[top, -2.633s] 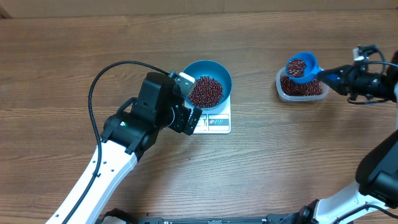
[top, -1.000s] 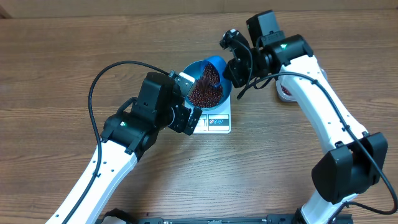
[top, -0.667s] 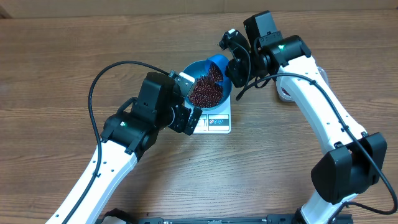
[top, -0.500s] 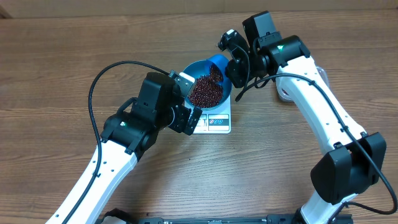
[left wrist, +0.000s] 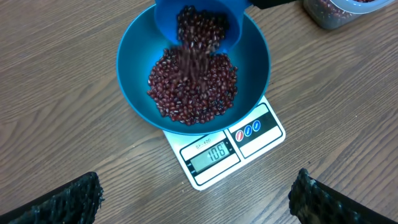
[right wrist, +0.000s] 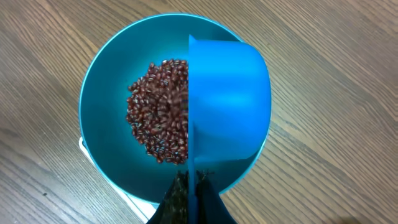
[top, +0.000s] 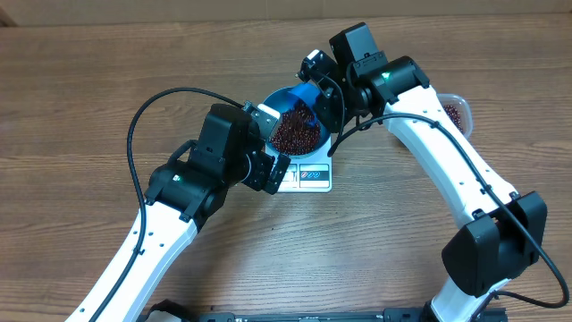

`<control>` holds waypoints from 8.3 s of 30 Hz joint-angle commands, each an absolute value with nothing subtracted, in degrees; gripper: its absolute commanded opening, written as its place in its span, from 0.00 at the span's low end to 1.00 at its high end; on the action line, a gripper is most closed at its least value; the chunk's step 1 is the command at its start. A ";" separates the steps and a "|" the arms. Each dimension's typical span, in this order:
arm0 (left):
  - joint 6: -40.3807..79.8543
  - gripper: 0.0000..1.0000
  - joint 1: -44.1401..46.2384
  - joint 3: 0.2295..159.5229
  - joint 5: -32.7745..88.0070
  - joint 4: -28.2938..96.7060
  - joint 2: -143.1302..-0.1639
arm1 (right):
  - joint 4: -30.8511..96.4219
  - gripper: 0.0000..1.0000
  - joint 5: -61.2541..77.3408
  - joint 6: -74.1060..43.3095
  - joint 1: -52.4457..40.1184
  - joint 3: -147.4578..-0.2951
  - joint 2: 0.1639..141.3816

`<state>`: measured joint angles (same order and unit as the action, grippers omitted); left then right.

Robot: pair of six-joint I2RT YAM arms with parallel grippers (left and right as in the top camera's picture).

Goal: Scoop item into bowl and weigh 150g on scale
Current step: 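Tip the scoop with the right gripper to pour beans into bowl, then move the empty scoop with the right gripper back to the container, then dip the scoop into the red beans with the right gripper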

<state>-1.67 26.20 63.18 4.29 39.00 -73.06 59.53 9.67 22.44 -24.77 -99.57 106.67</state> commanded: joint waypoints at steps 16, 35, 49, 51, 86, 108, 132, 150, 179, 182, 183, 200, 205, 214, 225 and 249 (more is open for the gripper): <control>-2.59 0.99 25.89 63.16 4.08 38.74 -73.06 | 58.96 0.04 8.97 29.06 -24.75 -101.43 104.44; -2.59 1.00 25.89 63.16 4.08 38.74 -73.06 | 58.72 0.04 8.34 32.03 -24.75 -101.45 104.44; -2.59 1.00 25.89 63.16 4.08 38.74 -73.06 | 58.35 0.04 7.05 32.03 -24.75 -101.45 104.44; -2.59 0.99 25.89 63.16 4.08 38.74 -73.06 | 58.35 0.04 7.07 32.03 -24.75 -101.45 104.44; -2.59 1.00 25.89 63.16 4.08 38.74 -73.06 | 59.77 0.04 7.77 31.33 -24.75 -101.43 104.47; -2.59 1.00 25.89 63.16 4.08 38.74 -73.06 | 59.18 0.04 6.74 42.33 -24.75 -101.43 104.47; -2.57 0.99 25.89 63.16 4.08 38.74 -73.06 | 58.13 0.04 4.12 46.81 -24.75 -101.45 104.44; -2.59 0.99 25.89 63.16 4.08 38.74 -73.06 | 58.33 0.04 8.64 34.00 -24.75 -101.45 100.27; -2.59 1.00 25.89 63.16 4.08 38.74 -73.06 | 57.17 0.04 8.67 31.46 -24.73 -101.32 96.60; -2.59 0.99 25.89 63.16 4.05 38.72 -73.06 | 57.12 0.04 8.64 31.48 -24.73 -101.32 96.82; -2.59 1.00 25.89 63.16 4.05 38.72 -73.06 | 57.10 0.04 8.64 31.46 -24.73 -101.32 96.84; -2.59 1.00 25.89 63.16 4.05 38.74 -73.06 | 57.08 0.04 8.64 31.48 -24.73 -101.27 97.19; -2.59 0.99 25.89 63.16 4.05 38.74 -73.06 | 56.60 0.04 -0.19 28.86 -24.60 -101.27 97.21; -2.59 0.99 25.89 63.16 4.08 38.74 -73.06 | 55.99 0.04 -20.43 3.09 -17.15 -101.21 97.21; -2.59 1.00 25.89 63.16 4.05 38.72 -73.06 | 63.94 0.04 -20.49 -11.97 -1.10 -97.93 97.86; -2.61 1.00 25.89 63.16 3.88 38.33 -73.06 | 60.25 0.04 -5.50 -5.69 0.64 -81.76 99.15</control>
<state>-1.69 26.20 63.18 4.27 38.94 -73.06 61.04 -8.93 -6.76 0.71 -83.72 99.20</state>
